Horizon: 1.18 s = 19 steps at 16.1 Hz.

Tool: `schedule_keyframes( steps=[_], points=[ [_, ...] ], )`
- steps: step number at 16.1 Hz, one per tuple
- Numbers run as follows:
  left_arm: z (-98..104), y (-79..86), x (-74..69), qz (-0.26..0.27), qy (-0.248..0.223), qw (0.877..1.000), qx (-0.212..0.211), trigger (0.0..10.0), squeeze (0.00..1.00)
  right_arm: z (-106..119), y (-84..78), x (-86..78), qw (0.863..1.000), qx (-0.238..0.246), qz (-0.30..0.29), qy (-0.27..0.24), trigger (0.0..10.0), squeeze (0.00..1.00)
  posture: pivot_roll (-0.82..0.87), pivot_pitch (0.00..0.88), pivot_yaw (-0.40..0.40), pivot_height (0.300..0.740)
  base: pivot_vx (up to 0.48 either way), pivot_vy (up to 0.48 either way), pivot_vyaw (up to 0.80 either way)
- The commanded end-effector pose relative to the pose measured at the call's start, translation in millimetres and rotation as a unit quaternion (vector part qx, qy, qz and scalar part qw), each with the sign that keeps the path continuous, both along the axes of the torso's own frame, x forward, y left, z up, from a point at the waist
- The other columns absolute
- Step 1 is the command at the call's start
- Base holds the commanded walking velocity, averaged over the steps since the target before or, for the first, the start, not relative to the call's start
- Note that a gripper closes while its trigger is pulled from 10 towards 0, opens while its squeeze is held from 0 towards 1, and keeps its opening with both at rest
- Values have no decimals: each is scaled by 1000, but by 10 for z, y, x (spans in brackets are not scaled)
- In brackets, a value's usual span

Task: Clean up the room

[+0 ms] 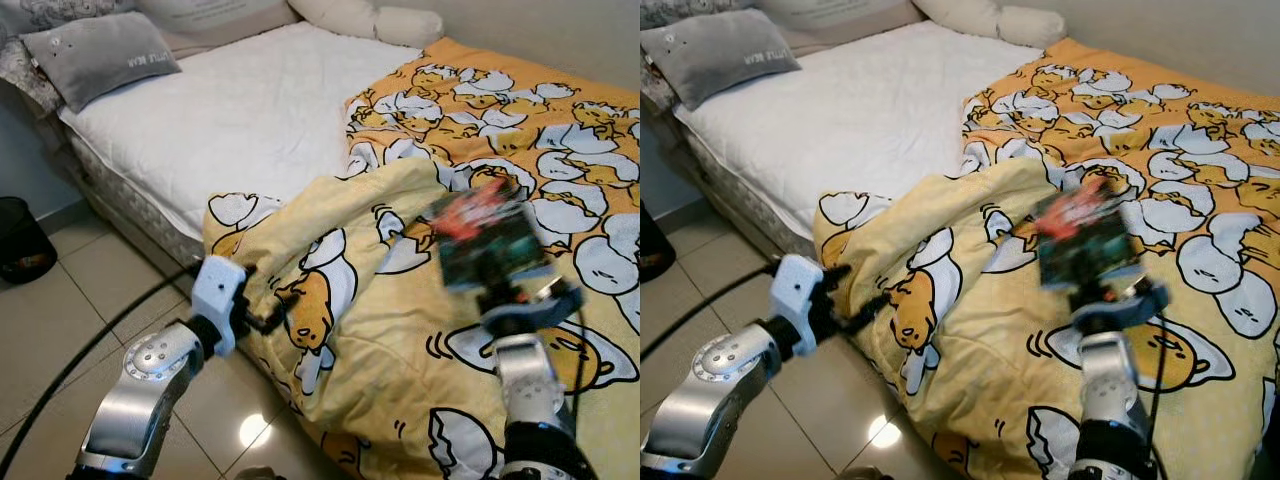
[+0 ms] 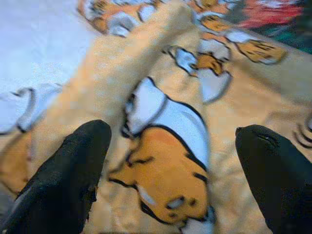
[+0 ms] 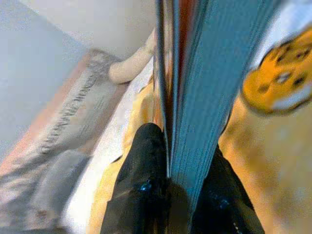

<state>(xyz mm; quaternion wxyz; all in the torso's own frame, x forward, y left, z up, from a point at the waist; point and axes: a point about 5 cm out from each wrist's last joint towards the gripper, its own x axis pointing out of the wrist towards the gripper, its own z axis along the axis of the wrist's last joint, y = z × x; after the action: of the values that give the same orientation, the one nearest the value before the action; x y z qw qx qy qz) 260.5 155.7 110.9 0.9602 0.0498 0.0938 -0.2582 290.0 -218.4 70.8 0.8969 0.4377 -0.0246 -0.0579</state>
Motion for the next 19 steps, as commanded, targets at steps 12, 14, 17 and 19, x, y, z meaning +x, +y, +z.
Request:
schedule_keyframes(
  steps=[12,14,17,19],
  points=[
    [179,87,459,137,-54,989,31,10000,173,419,610,276,966,-251,69,1,10000,0,64,0,-2,740,0,0,-178],
    [181,115,521,144,-57,987,42,10000,173,398,631,278,967,-246,71,8,10000,0,68,0,-17,740,0,0,-800],
    [204,129,557,140,-59,988,42,10000,176,388,543,339,970,-239,22,29,10000,0,67,0,-5,740,0,0,-800],
    [209,141,553,138,-60,988,44,10000,180,378,559,341,976,-212,27,29,10000,0,83,0,-1,740,0,137,-800]
  ],
)
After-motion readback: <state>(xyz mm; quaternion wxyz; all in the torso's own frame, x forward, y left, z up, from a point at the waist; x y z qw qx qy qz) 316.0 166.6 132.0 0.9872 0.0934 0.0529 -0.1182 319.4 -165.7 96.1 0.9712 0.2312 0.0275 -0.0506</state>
